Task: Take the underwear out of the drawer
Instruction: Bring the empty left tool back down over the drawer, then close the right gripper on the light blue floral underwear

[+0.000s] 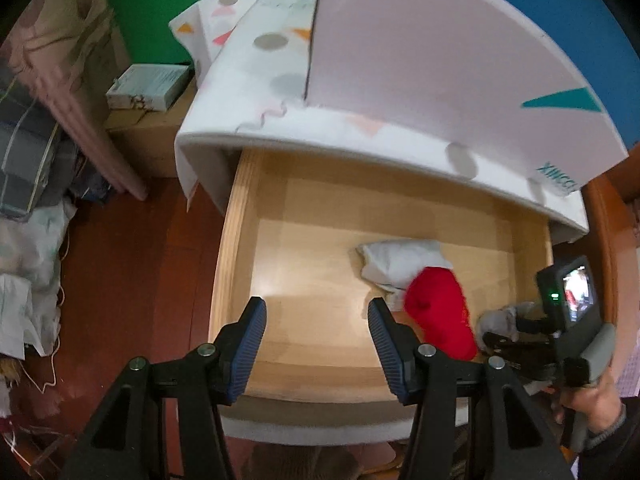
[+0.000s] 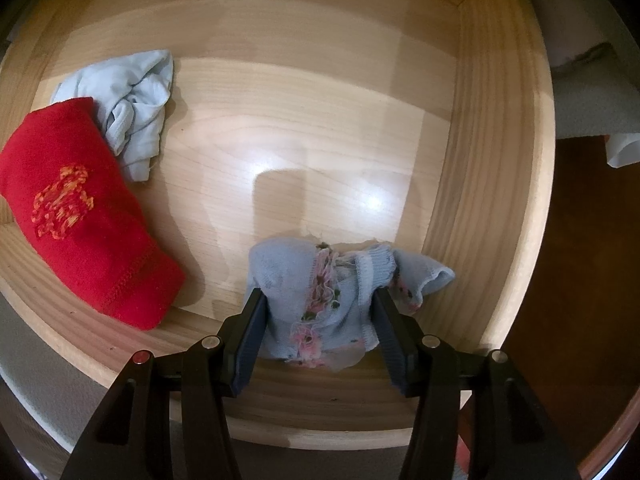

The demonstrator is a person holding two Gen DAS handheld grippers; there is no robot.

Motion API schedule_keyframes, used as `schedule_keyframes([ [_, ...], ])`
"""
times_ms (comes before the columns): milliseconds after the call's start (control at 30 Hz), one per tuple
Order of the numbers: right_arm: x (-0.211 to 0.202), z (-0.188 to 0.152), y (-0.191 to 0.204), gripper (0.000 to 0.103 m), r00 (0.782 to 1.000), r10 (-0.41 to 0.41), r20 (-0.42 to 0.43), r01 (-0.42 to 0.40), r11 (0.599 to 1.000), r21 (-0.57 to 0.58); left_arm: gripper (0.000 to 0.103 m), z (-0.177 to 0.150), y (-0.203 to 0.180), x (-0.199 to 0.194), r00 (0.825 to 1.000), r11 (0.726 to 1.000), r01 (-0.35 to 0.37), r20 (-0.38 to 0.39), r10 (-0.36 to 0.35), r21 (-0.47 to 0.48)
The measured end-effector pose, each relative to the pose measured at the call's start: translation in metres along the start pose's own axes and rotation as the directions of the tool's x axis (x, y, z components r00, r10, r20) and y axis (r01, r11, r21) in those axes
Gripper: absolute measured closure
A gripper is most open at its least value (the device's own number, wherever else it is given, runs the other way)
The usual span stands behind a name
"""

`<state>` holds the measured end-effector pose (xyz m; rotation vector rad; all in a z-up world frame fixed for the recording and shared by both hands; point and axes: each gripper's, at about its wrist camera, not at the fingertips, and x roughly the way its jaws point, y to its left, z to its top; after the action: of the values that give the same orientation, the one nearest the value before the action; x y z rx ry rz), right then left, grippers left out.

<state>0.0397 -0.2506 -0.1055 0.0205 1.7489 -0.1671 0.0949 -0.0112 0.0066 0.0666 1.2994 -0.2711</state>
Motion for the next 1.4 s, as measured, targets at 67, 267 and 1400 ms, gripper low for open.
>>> schedule_keyframes([
  [67, 0.001, 0.001, 0.001, 0.051, 1.000, -0.003, -0.004, 0.003, 1.000, 0.001, 0.049, -0.002, 0.003, 0.006, 1.000, 1.000, -0.009, 0.003, 0.009, -0.013],
  [267, 0.004, 0.005, 0.004, 0.051, 1.000, -0.022, -0.018, 0.022, 1.000, -0.001, 0.049, -0.011, 0.002, 0.026, 0.999, 0.999, -0.034, 0.000, 0.034, -0.021],
  [1400, 0.010, 0.010, 0.014, 0.063, 0.997, -0.070, -0.008, 0.070, 0.997, -0.032, 0.049, -0.023, 0.025, 0.042, 0.999, 0.991, -0.030, 0.023, 0.033, -0.129],
])
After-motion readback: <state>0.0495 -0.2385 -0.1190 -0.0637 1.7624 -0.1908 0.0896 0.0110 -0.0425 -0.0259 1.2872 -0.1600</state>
